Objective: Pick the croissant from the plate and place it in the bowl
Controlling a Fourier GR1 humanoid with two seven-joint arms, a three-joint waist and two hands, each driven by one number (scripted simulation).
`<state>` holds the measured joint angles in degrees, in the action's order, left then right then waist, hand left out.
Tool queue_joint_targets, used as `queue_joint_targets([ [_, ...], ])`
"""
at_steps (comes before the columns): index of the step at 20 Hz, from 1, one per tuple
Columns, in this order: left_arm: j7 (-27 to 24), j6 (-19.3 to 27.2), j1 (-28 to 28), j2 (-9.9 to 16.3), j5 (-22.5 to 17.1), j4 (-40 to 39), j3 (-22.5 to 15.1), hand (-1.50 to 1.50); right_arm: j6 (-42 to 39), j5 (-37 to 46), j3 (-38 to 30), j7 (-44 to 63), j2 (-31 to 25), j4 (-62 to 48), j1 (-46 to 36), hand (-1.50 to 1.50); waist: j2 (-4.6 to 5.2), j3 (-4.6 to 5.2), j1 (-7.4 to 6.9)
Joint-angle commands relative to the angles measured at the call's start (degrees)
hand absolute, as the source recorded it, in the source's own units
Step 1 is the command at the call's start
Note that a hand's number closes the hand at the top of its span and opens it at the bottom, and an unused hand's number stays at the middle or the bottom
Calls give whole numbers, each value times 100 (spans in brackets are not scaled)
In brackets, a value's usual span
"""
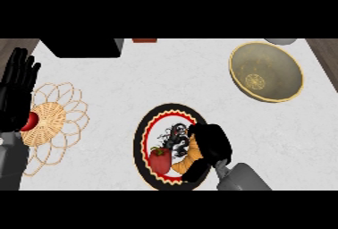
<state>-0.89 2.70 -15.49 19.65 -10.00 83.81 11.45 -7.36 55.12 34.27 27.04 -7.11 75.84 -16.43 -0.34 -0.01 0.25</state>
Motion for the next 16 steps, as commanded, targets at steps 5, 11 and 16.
queue_joint_targets([
  [5,-61,8,10,57,-17,105,81,0,-335,-646,-1458,-2002,-2701,-586,-331,150,204,-62,96],
  [11,-76,4,11,-9,-84,125,94,0,-280,-1234,-2355,-3675,-3996,-1246,-638,150,249,-92,-5],
  [16,-147,-47,6,-78,-84,149,8,0,-97,-1684,-3160,-4817,-4771,-2006,-1011,150,294,-100,-164],
])
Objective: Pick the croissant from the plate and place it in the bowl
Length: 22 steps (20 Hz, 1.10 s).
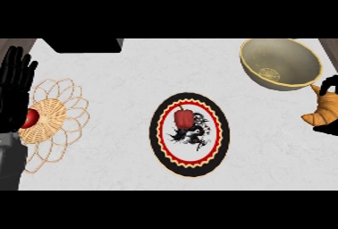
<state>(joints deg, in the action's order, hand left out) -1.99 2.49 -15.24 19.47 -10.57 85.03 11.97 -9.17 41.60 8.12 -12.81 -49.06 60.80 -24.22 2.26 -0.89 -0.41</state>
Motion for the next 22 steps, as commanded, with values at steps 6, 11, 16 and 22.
queue_joint_targets([
  [6,-50,-57,14,-125,37,12,-173,0,-219,-1144,-1245,-2581,-1078,-1277,-563,150,25,-11,-198],
  [11,35,-72,-30,-81,6,68,-156,0,-819,-1682,-1722,-3996,-1589,-1950,-847,150,-38,8,-270],
  [16,2,-138,-108,-100,-12,7,-197,0,-1834,-2240,-1925,-4611,-1706,-2564,-1292,150,-42,40,-404],
  [22,-27,-170,-100,-113,76,18,-305,0,-2621,-2380,-1598,-4574,-1939,-2789,-1740,150,-61,62,-516],
])
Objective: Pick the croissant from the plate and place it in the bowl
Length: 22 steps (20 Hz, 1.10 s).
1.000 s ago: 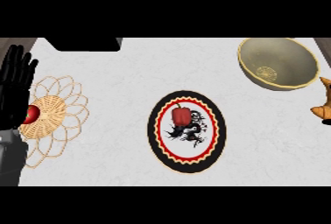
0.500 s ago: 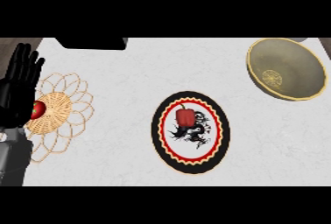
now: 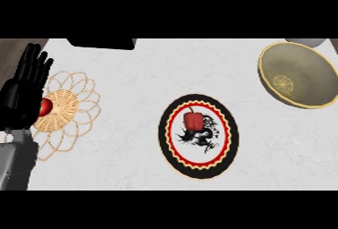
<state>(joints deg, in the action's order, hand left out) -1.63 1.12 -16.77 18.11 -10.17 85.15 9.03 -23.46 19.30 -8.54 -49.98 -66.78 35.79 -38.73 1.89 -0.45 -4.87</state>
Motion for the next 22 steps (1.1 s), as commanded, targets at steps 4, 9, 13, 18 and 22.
queue_joint_targets([
  [4,24,-13,-181,-26,35,-122,-62,0,-1294,-121,407,-681,38,-306,-640,150,3,21,-90],
  [9,62,-6,-93,-48,123,-46,-158,0,-1458,89,941,-456,210,-219,-1121,150,-36,31,-94],
  [13,-5,25,-145,-81,115,-159,-108,0,-1303,253,1321,-323,623,-299,-1418,150,-32,32,-33],
  [18,38,120,-122,-123,169,-59,-121,0,-1191,413,1759,-51,1282,-421,-1725,150,-63,35,11],
  [22,226,224,-64,-92,112,33,17,0,-759,630,1990,17,1776,-713,-1822,150,-95,35,128],
])
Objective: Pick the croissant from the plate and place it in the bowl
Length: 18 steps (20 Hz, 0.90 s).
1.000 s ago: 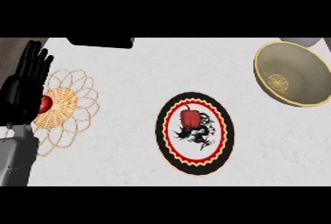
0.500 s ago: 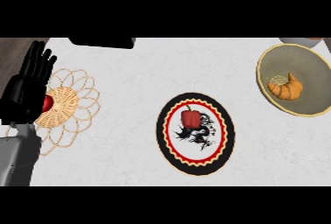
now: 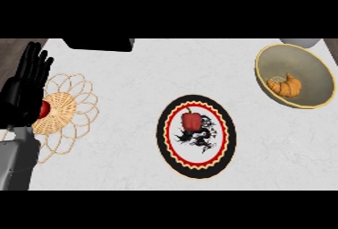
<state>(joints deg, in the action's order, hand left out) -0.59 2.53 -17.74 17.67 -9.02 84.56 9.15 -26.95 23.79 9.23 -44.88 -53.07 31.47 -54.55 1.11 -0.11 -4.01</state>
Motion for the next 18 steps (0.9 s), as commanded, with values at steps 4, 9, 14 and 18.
queue_joint_targets([
  [4,38,-12,187,37,42,134,36,0,669,645,395,-605,810,-809,-210,150,-21,0,97],
  [9,-147,72,-63,-148,152,-194,-65,0,946,744,352,116,1439,-1613,-383,150,4,2,130],
  [14,-188,-94,75,-6,33,-136,82,0,614,534,118,97,1850,-2145,-461,-150,21,-2,69],
  [18,-167,-167,128,64,-63,-45,177,0,148,-16,-417,-33,1895,-2380,-566,-150,24,-5,58],
])
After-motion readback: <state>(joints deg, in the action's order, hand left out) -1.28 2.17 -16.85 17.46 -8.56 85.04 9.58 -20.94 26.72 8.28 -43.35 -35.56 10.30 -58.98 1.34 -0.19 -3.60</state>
